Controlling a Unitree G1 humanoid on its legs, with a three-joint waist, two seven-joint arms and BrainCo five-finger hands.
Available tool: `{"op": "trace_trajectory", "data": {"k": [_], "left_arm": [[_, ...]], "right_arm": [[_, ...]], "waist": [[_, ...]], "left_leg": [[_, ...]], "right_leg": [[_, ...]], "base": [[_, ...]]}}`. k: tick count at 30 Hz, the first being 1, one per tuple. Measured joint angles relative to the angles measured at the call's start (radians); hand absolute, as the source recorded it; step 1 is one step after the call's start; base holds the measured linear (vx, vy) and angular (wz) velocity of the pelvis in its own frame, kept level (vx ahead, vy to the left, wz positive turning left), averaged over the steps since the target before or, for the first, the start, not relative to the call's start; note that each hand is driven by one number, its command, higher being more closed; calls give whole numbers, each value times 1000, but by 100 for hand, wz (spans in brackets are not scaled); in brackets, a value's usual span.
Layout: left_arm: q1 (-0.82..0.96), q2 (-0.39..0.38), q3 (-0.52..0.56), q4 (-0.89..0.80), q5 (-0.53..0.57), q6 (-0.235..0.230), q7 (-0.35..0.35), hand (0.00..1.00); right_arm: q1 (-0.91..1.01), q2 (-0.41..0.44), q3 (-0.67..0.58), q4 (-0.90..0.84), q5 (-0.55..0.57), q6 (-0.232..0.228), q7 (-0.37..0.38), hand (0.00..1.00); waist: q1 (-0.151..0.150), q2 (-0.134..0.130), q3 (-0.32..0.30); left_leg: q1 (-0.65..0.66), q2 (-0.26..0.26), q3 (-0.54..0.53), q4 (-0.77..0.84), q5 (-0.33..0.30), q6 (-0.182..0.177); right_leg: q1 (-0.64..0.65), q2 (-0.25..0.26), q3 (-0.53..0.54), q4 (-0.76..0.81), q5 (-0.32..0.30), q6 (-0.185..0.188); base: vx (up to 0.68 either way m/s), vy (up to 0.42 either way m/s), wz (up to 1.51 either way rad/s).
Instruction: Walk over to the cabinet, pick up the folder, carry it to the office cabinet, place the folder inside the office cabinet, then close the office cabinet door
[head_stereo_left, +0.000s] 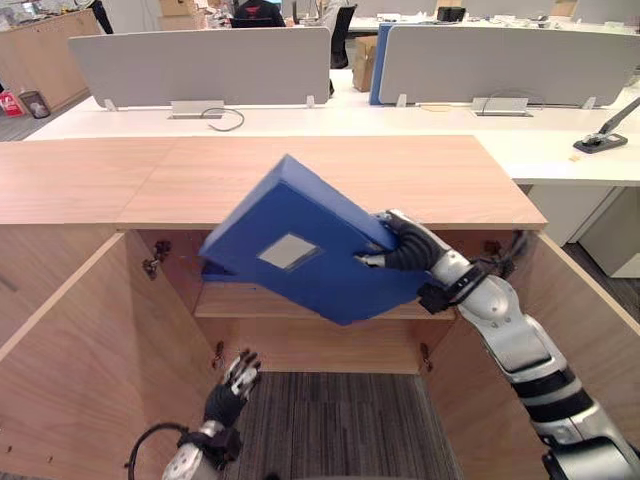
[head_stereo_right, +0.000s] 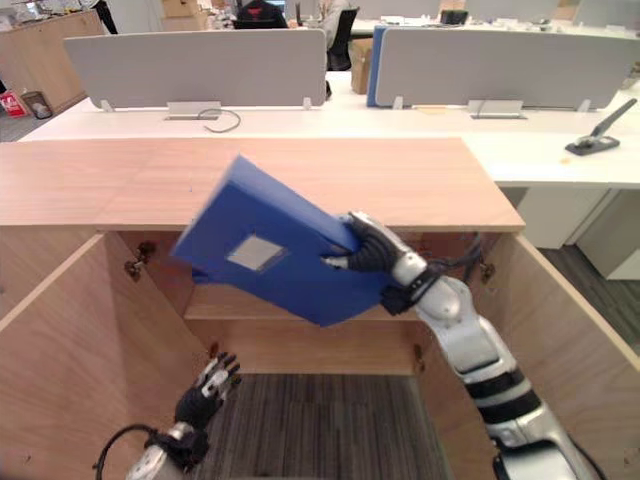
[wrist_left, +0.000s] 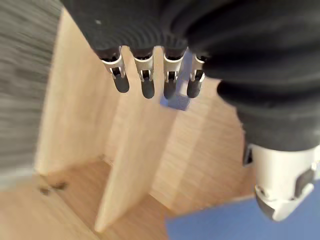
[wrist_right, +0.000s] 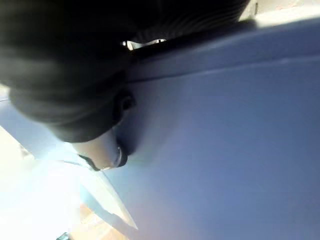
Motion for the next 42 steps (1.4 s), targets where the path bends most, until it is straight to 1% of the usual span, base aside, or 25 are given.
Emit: {"op": "trace_trajectory", "data": {"k": [3, 5, 6, 9, 12, 16, 18, 20, 22, 25, 28, 29, 30, 31, 32, 33, 34, 35, 36, 37, 38, 39, 40, 41, 42], "left_arm": [[-14, -26, 31, 199, 88, 7, 4, 0], [-32, -64, 104, 390, 117, 29, 29, 0], [-43, -73, 132, 460, 116, 38, 52, 0], [-72, -88, 194, 532, 91, 43, 88, 0], [-75, -88, 223, 621, 123, 44, 122, 0], [-59, -96, 248, 658, 178, 49, 140, 0], [-59, -102, 258, 660, 201, 52, 141, 0], [-70, -105, 263, 665, 204, 52, 150, 0], [-73, -111, 264, 677, 204, 53, 159, 0], [-75, -112, 263, 677, 205, 53, 174, 0], [-76, -116, 261, 674, 204, 52, 182, 0], [-75, -121, 262, 671, 202, 50, 187, 0], [-62, -124, 262, 658, 200, 49, 194, 0], [-53, -123, 262, 648, 200, 48, 195, 0], [-46, -123, 261, 640, 201, 47, 197, 0], [-45, -131, 262, 638, 211, 47, 199, 0], [-46, -130, 261, 637, 216, 47, 199, 0], [-44, -129, 261, 634, 233, 48, 199, 0], [-45, -131, 259, 621, 253, 52, 198, 0], [-45, -129, 256, 613, 261, 52, 198, 0], [-57, -125, 256, 607, 276, 53, 198, 0], [-59, -124, 257, 601, 280, 53, 198, 0], [-57, -121, 258, 597, 288, 52, 198, 0], [-54, -117, 260, 597, 295, 52, 197, 0], [-53, -111, 261, 597, 301, 52, 197, 0]], "right_arm": [[66, -15, 1, -1, -30, -9, 2, 100], [139, -16, 2, -1, -35, -10, 6, 100], [169, -15, 7, 1, -48, -10, 8, 100], [195, -13, 20, 26, -93, -11, 10, 100], [200, -14, 80, 77, -173, -11, 8, 100], [207, 3, 147, 144, -204, -22, 11, 100], [208, 31, 167, 215, -222, -22, 9, 100], [224, 74, 170, 307, -228, -13, 9, 100], [227, 119, 170, 369, -240, -2, 2, 100], [227, 191, 169, 467, -271, 20, -21, 100], [227, 239, 170, 536, -275, 42, -40, 100], [227, 251, 170, 563, -281, 47, -47, 100], [228, 267, 171, 600, -293, 54, -51, 100], [232, 278, 169, 610, -300, 58, -51, 100], [239, 289, 161, 616, -299, 66, -54, 100], [239, 303, 153, 618, -295, 74, -63, 100], [242, 319, 140, 618, -295, 75, -64, 100], [244, 349, 117, 630, -249, 87, -70, 100], [245, 380, 85, 648, -157, 95, -75, 100], [248, 395, 69, 651, -107, 97, -79, 100], [250, 421, 29, 655, 3, 105, -88, 100], [251, 434, 8, 656, 49, 109, -90, 100], [251, 448, -23, 660, 144, 117, -99, 100], [250, 455, -49, 667, 248, 119, -104, 100], [249, 460, -62, 670, 303, 121, -106, 100]], "waist": [[-5, -1, 0], [-4, -5, 3], [-3, -11, 19], [7, 0, 67], [21, 1, 94], [35, 2, 96], [43, 12, 101], [59, 17, 113], [59, 25, 111], [61, 29, 106], [71, 33, 102], [83, 35, 103], [88, 35, 101], [85, 27, 96], [77, 26, 85], [79, 28, 83], [78, 28, 83], [75, 30, 84], [74, 37, 90], [69, 39, 97], [67, 32, 105], [66, 30, 110], [65, 26, 112], [68, 17, 114], [70, 5, 120]], "left_leg": [[-1, 9, 3, 3, 0, 0], [-19, 25, 6, 39, -17, -6], [-62, 43, 2, 141, -65, -5], [-135, 90, -9, 351, -140, 8], [-161, 103, -42, 454, -133, 7], [-163, 79, -58, 405, -99, -8], [-153, 69, -54, 371, -91, -15], [-140, 60, -46, 332, -94, -19], [-107, 55, -41, 268, -98, -23], [-62, 41, -35, 185, -98, -23], [-35, 21, -20, 145, -108, -10], [-18, 14, -5, 146, -129, -9], [12, -7, 4, 148, -160, -3], [24, -21, 2, 144, -170, -2], [47, -51, 3, 130, -183, 0], [57, -63, 14, 137, -178, 9], [62, -68, 21, 145, -179, 20], [81, -68, 22, 155, -192, 40], [107, -55, 15, 156, -197, 49], [114, -50, 8, 156, -199, 51], [121, -39, -4, 155, -200, 52], [123, -30, -8, 155, -200, 51], [126, -17, -15, 156, -202, 47], [126, -11, -18, 160, -209, 30], [127, -13, -17, 165, -214, 18]], "right_leg": [[1, 7, 3, -3, 3, -5], [-1, 18, 6, -3, 4, -7], [1, 21, 6, -1, 3, -13], [21, 40, 4, 17, -10, -32], [40, 40, 13, 25, -38, -50], [12, 19, 30, 40, -40, -46], [-2, 8, 33, 41, -40, -40], [0, 4, 32, 24, -19, -23], [5, 9, 32, 10, -5, -20], [5, 12, 45, 3, -3, -16], [1, -4, 69, 6, -7, 5], [-17, -19, 81, 61, -49, 22], [-57, -52, 88, 176, -118, 32], [-75, -76, 88, 238, -149, 29], [-117, -113, 75, 373, -192, 20], [-185, -154, 19, 527, -193, 9], [-211, -179, -14, 589, -188, 2], [-229, -222, -79, 678, -168, -30], [-233, -256, -140, 748, -154, -59], [-231, -268, -167, 753, -164, -48], [-231, -281, -198, 731, -189, -28], [-232, -280, -198, 698, -189, -28], [-230, -280, -196, 611, -184, -20], [-222, -281, -193, 488, -152, 1], [-213, -280, -193, 418, -114, 8]], "base": [[-2, -23, -7], [-10, -50, -3], [-39, -60, -1], [-65, -64, -2], [-93, -64, -4], [-6, 14, -9], [35, 83, -3], [63, 101, 1], [69, 84, -10], [71, 83, -14], [68, 115, -19], [60, 150, -31], [50, 162, -22], [66, 148, -5], [97, 121, -4], [119, 113, -6], [137, 118, -11], [197, 105, -3], [171, 78, 2], [153, 27, 17], [63, -13, 22], [101, -90, 24], [86, -159, 13], [85, -194, 7], [69, -221, -6]]}}
